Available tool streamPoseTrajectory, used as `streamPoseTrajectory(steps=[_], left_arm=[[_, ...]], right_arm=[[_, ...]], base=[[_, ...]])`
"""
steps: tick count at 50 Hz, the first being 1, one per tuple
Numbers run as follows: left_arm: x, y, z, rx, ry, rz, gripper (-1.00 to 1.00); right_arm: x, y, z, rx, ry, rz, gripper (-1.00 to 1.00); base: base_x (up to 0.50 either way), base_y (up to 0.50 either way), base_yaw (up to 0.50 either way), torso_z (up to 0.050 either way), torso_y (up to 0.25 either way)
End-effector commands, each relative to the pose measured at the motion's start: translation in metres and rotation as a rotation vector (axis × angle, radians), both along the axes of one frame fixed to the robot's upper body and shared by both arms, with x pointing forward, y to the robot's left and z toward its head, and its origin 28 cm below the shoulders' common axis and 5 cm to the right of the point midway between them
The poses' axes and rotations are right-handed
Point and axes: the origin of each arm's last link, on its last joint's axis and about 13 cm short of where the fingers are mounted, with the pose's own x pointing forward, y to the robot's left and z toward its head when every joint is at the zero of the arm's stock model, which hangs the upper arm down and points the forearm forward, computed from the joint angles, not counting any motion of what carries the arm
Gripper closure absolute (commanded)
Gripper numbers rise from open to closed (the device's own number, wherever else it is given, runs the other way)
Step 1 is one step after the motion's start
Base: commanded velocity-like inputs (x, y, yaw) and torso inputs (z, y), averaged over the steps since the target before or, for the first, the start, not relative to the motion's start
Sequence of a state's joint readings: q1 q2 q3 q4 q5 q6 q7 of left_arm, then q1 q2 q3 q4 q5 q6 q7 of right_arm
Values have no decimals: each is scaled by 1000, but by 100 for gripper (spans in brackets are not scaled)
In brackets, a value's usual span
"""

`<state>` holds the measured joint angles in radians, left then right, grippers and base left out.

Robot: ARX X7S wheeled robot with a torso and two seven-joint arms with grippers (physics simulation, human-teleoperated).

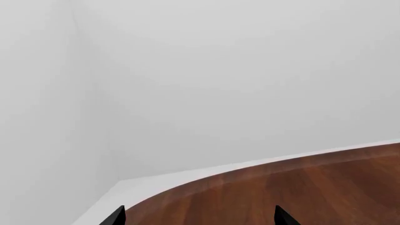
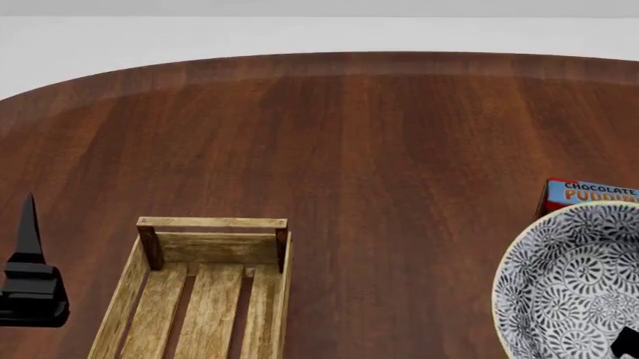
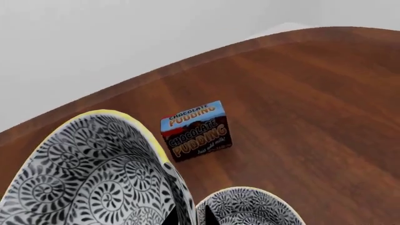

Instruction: Stack the left bowl on the right bowl and place them in the tray.

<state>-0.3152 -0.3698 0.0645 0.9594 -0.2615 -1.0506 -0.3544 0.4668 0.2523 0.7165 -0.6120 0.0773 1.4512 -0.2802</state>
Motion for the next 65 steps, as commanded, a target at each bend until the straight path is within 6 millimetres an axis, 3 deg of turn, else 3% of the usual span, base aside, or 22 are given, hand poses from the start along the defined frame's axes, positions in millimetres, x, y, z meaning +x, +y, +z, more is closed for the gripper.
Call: streamPoseTrajectory(steps=[1, 35, 65], left_arm=[[-1, 0, 1, 2, -1, 2, -100], [2, -2, 0, 9, 4, -1, -100], [0, -1, -1, 9, 2, 7, -100]], right_arm=[[5, -9, 2, 28, -13, -82, 100], [3, -23, -45, 103, 73, -151, 100], [8, -27, -57, 141, 74, -221, 100]], base=[[0, 0, 0, 0, 0], [0, 0, 0, 0, 0], [0, 0, 0, 0, 0]])
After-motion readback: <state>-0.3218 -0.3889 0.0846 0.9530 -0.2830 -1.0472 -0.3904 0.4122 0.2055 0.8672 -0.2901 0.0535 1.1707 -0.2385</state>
